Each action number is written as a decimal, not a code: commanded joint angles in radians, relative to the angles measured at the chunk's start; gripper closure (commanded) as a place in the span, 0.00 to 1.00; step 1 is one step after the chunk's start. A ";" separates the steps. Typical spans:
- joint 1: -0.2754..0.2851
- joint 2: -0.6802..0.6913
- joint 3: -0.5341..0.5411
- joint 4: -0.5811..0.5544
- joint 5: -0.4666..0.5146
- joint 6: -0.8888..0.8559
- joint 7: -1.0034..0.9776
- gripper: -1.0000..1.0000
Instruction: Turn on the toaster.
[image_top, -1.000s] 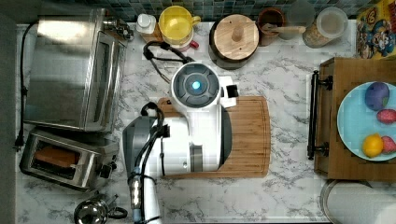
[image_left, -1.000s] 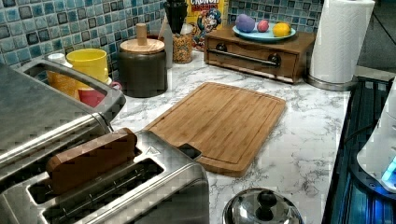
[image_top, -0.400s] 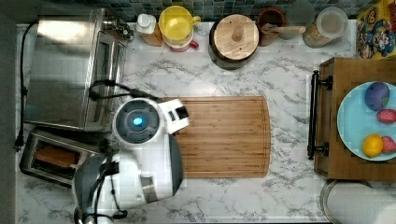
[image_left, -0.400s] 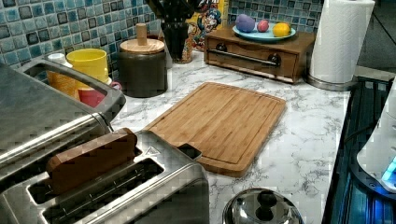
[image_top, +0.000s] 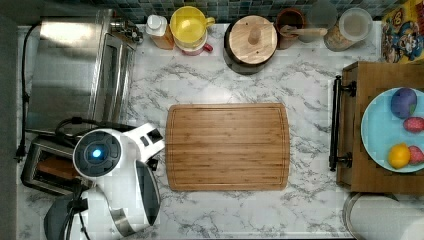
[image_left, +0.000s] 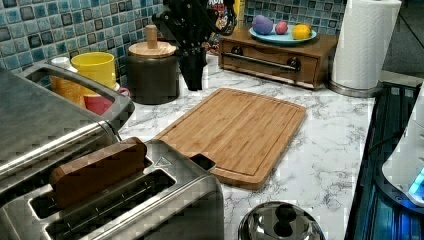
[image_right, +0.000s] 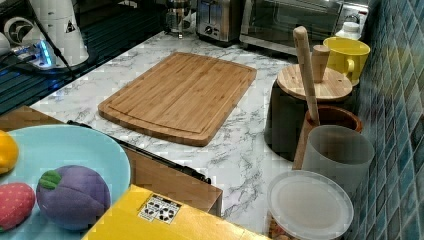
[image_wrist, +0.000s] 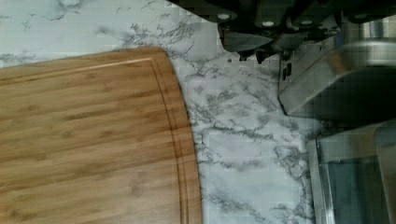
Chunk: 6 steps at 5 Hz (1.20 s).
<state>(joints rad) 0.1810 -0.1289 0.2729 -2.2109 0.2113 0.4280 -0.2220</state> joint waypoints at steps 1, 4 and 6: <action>0.072 -0.159 0.070 -0.074 0.089 -0.003 -0.059 1.00; 0.144 -0.051 0.125 -0.050 0.089 0.015 -0.036 1.00; 0.113 -0.086 0.128 -0.128 0.110 0.154 0.042 1.00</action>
<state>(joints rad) 0.2944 -0.1624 0.4067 -2.3047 0.2915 0.5840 -0.2283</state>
